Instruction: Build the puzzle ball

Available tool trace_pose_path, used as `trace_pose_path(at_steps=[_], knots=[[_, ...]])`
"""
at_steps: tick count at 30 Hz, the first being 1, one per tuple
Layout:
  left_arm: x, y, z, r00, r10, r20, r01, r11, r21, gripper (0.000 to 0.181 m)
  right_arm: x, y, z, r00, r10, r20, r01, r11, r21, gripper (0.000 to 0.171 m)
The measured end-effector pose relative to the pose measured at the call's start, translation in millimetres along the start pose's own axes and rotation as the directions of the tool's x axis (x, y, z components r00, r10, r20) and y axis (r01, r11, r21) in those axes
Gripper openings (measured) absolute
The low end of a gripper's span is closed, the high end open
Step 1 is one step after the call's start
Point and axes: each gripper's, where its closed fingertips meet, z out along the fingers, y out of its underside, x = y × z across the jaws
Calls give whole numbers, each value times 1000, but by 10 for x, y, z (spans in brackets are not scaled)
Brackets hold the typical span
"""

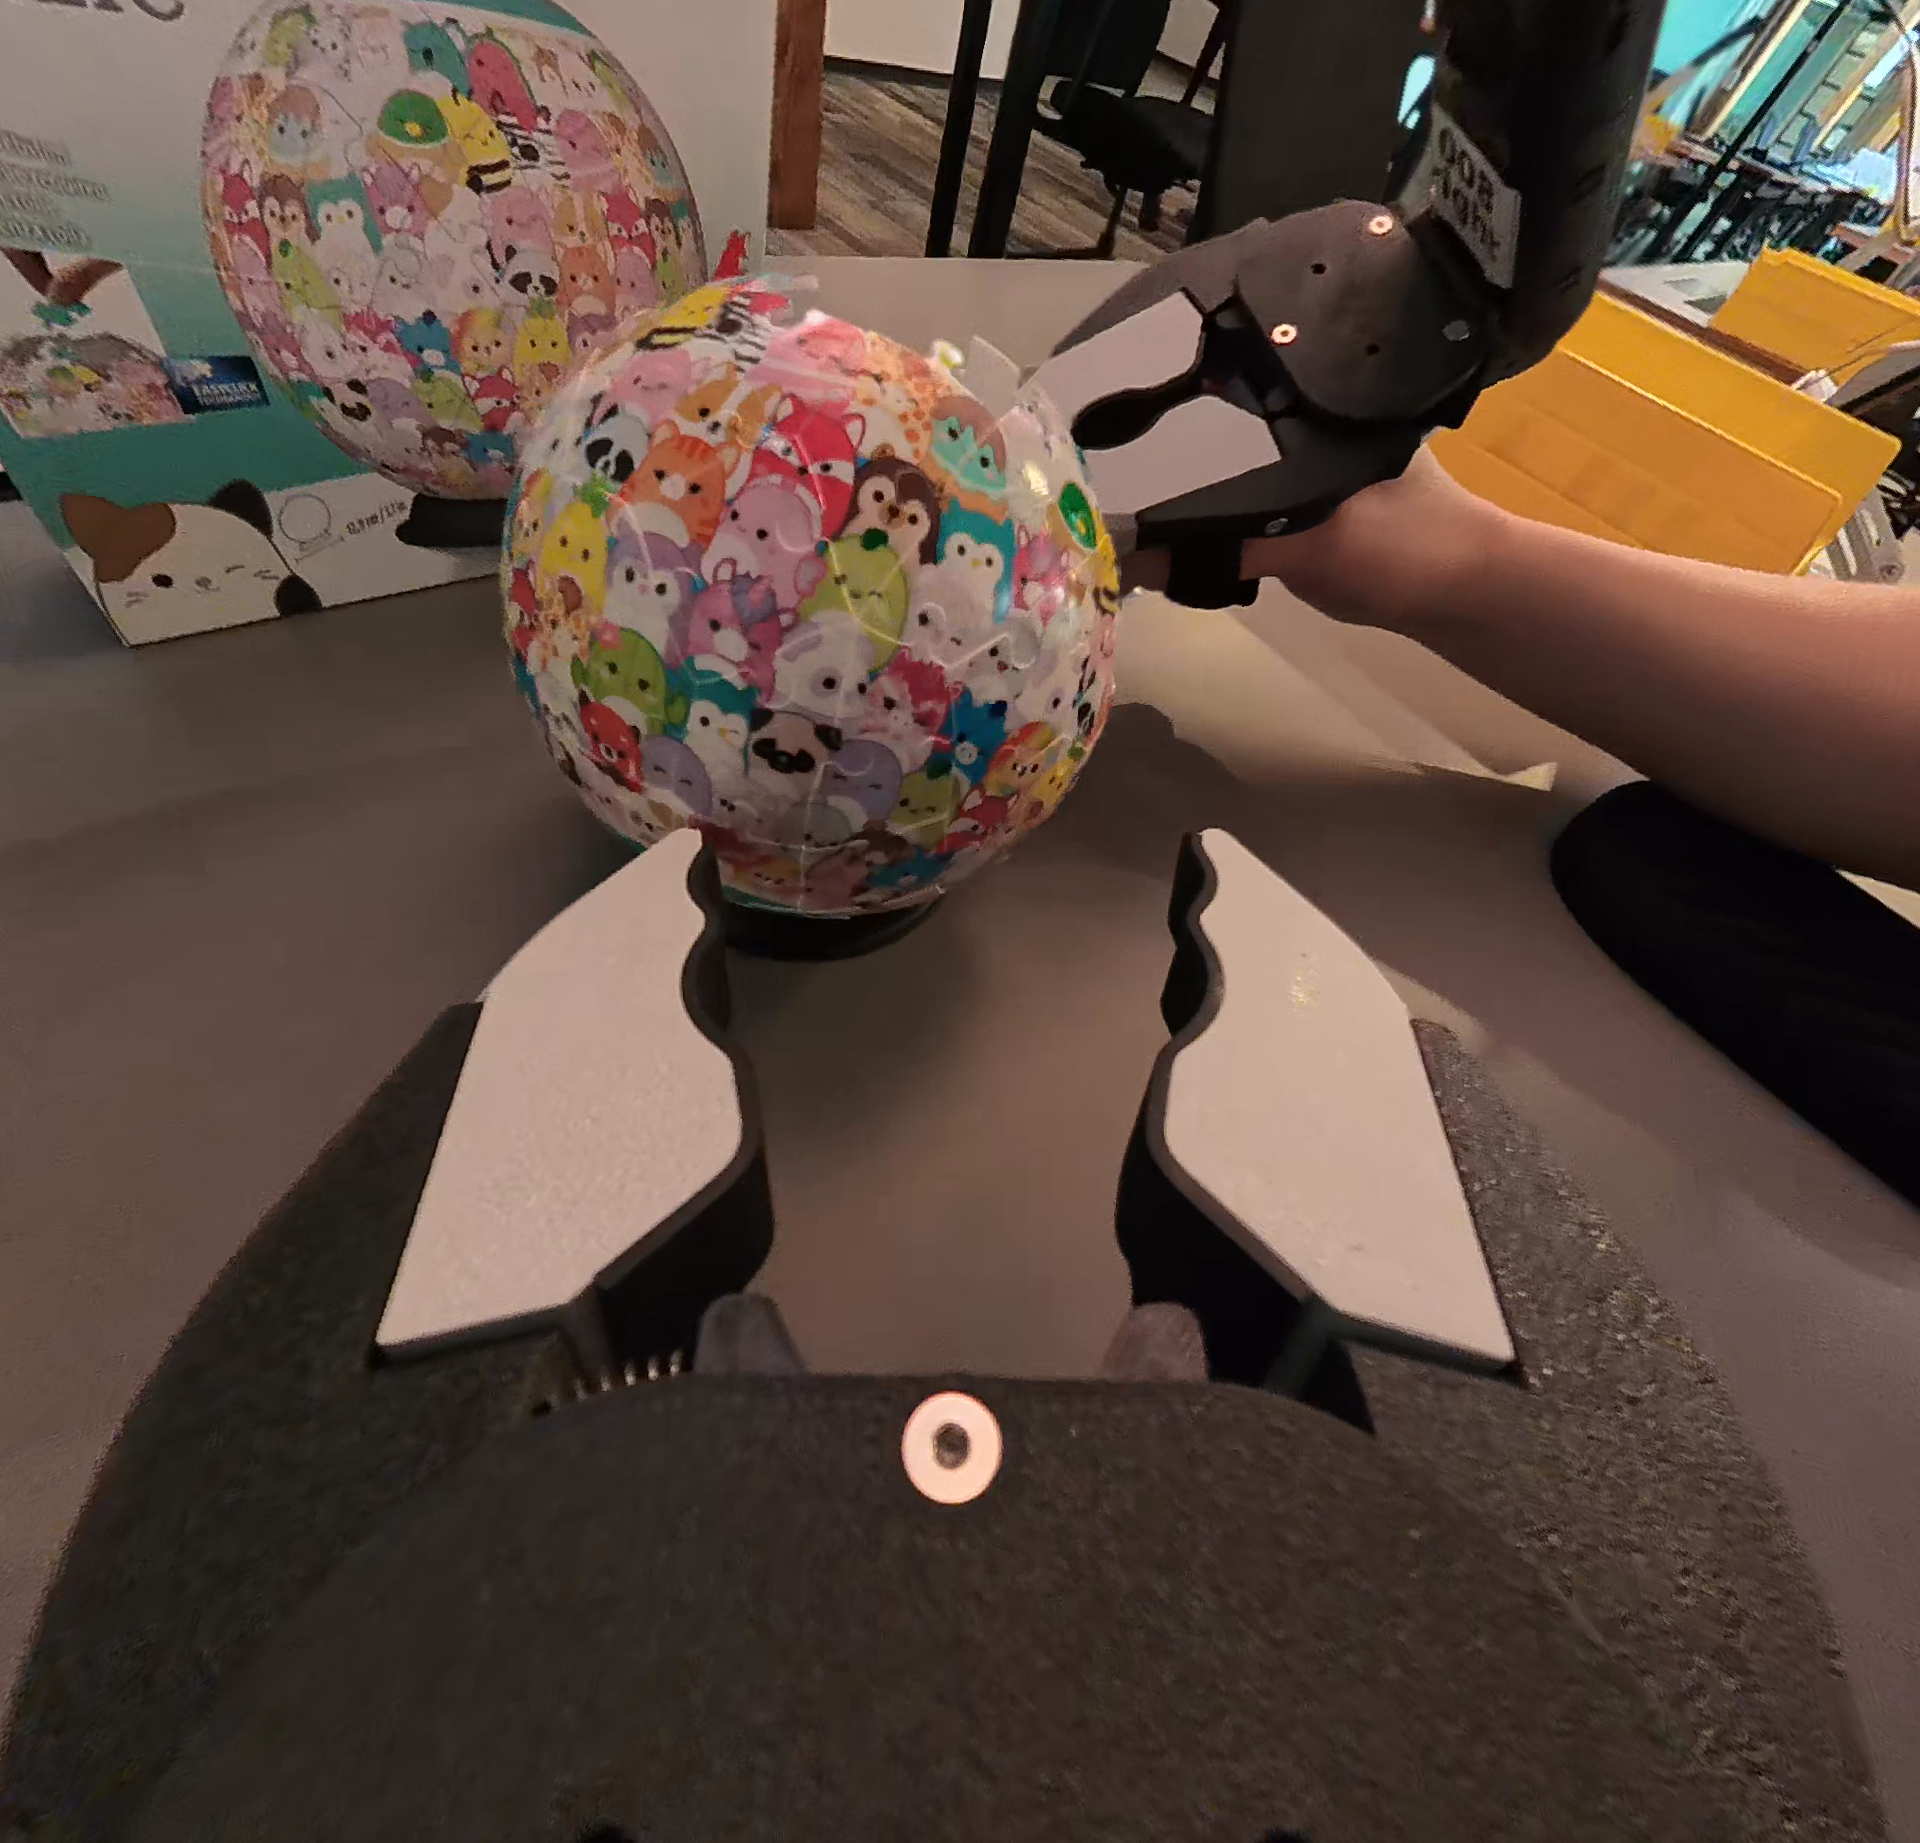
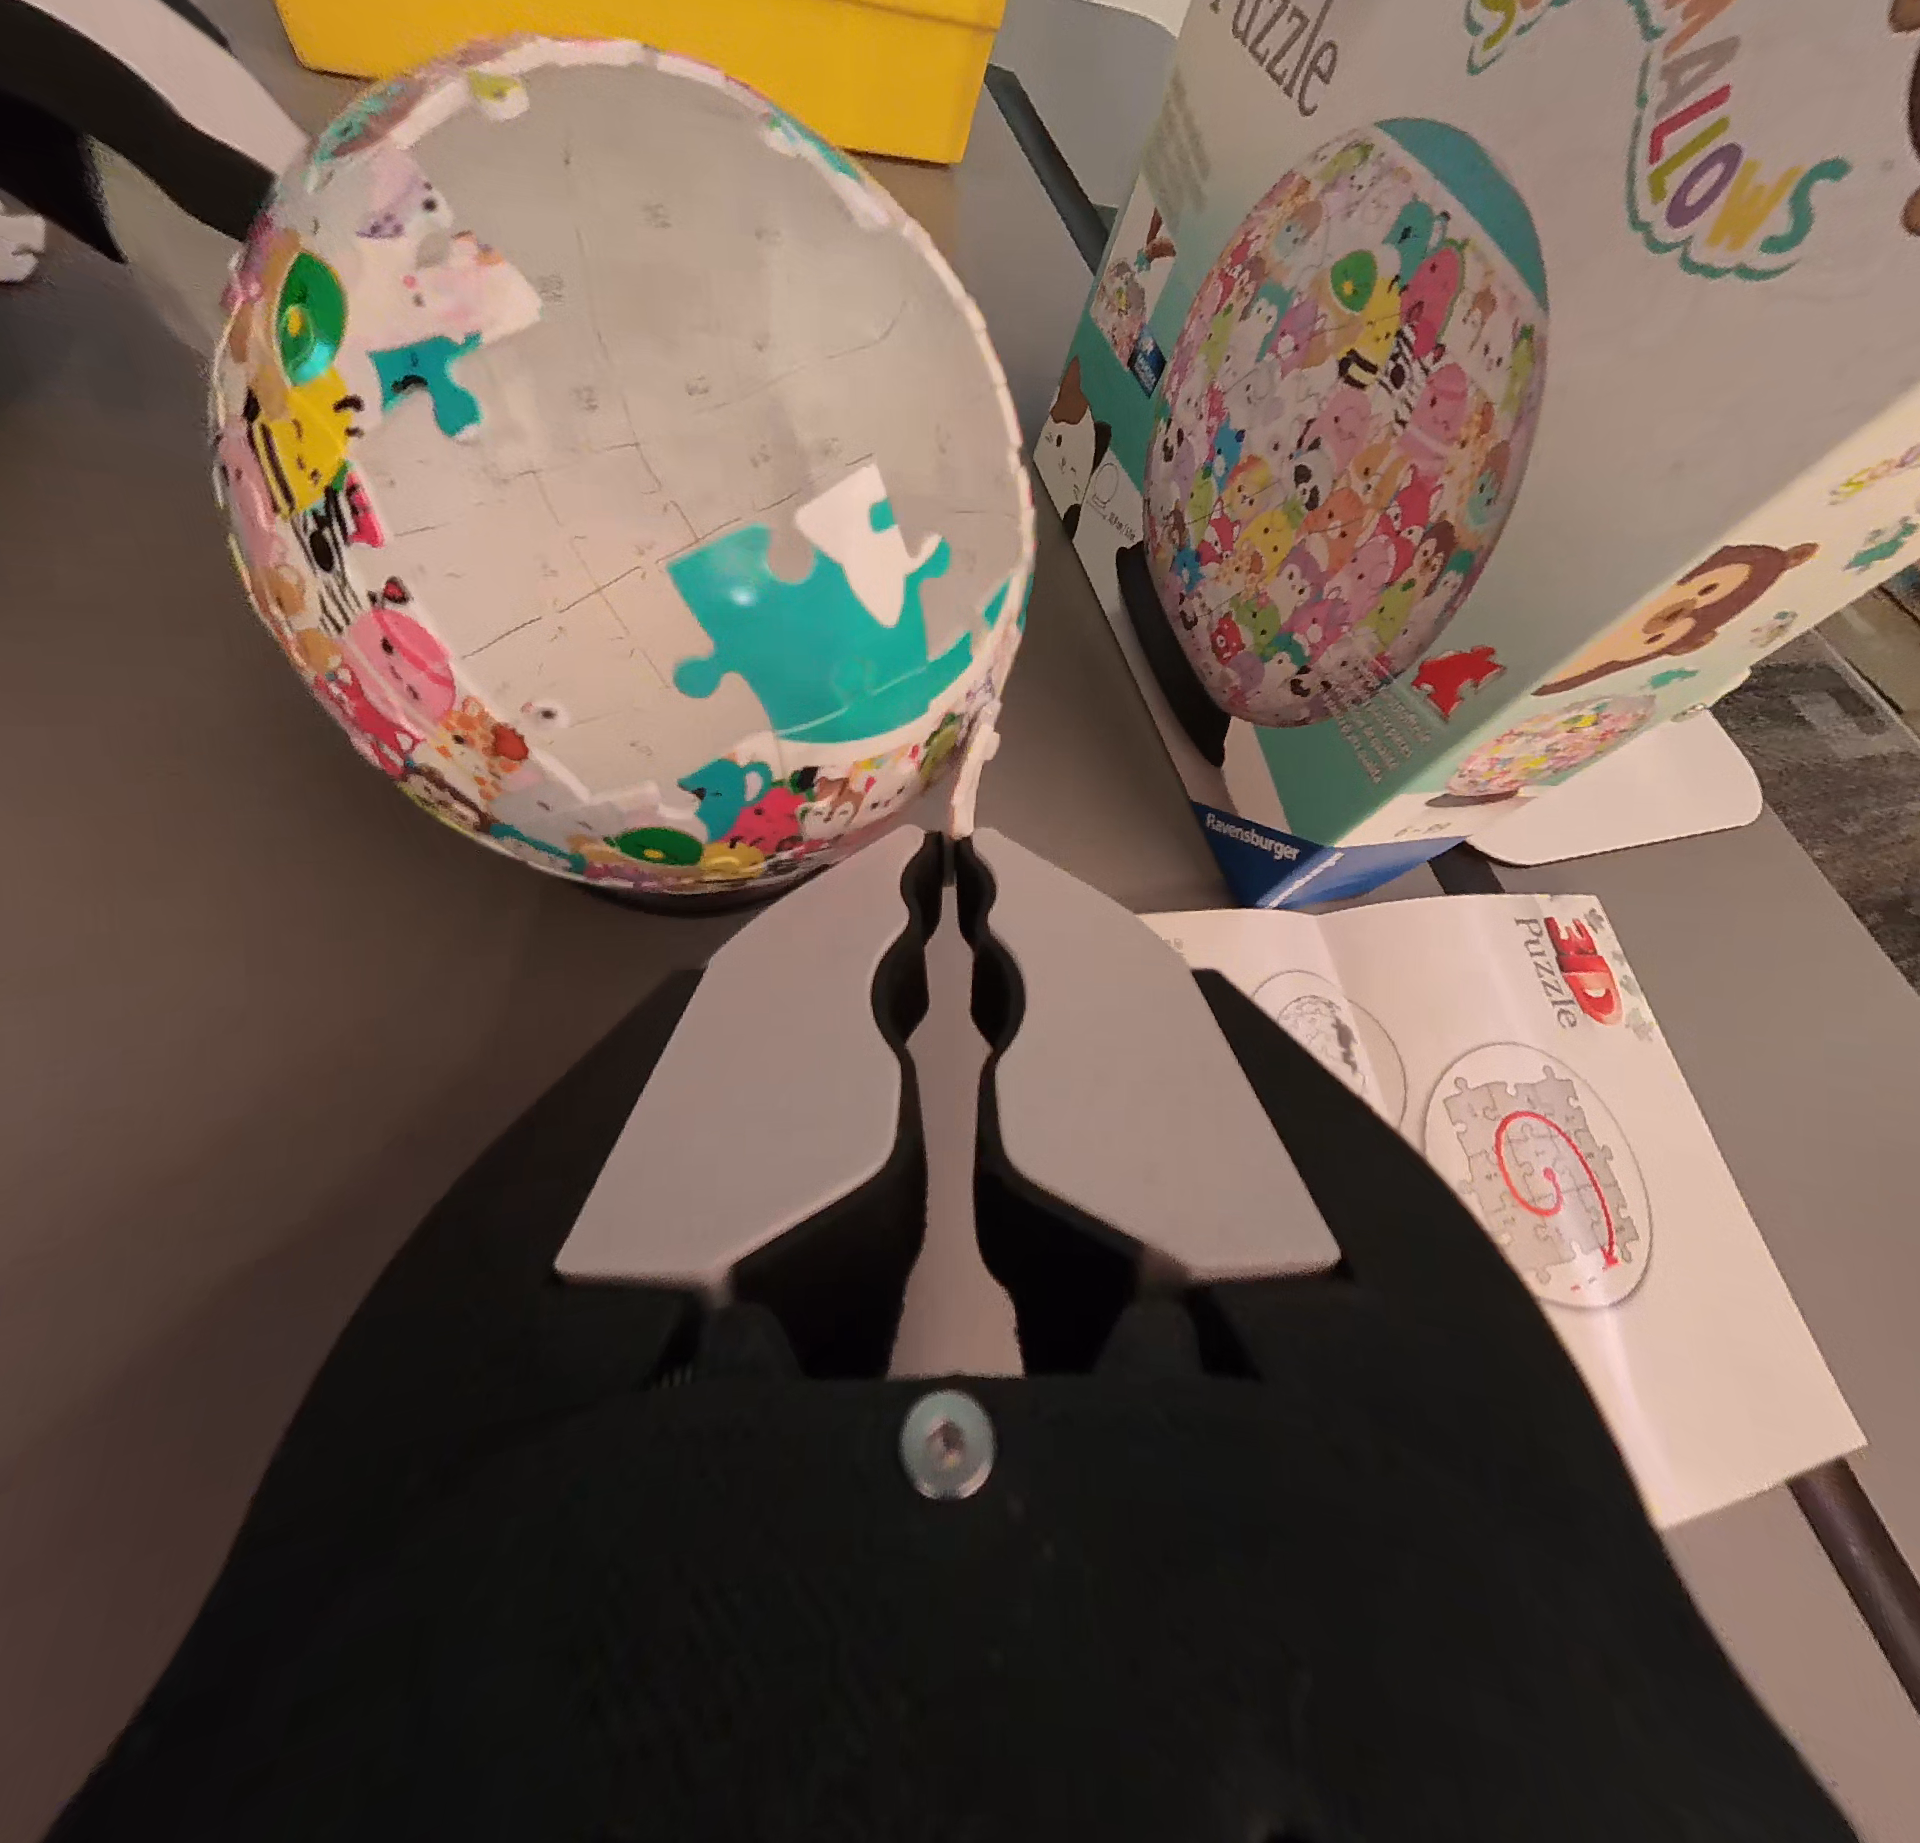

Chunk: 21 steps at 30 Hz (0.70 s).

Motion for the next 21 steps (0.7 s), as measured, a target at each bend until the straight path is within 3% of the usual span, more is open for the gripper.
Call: trace_pose_path(at_steps=[7, 11, 15, 21], knots=[[-159, -37, -9, 994, 35, -100, -40, 998, -47, 93, -91, 46, -125, 999, 13, -43, -15, 999, -39, 3], [-265, 27, -18, 999, 46, -18, -47, 998, -49, 99, 113, 93, -117, 995, -43, -92, 38, 998, -54, 3], [-295, 183, 105, 982, 161, 103, -148, 981, -122, 112, 158, -18, 64, 994, -107, -13, 107, 994, -28, 3], [-296, 117, 185, 950, 273, 149, -254, 958, -137, 93, 72, -113, 153, 983, -176, 47, 177, 984, -3, 3]])
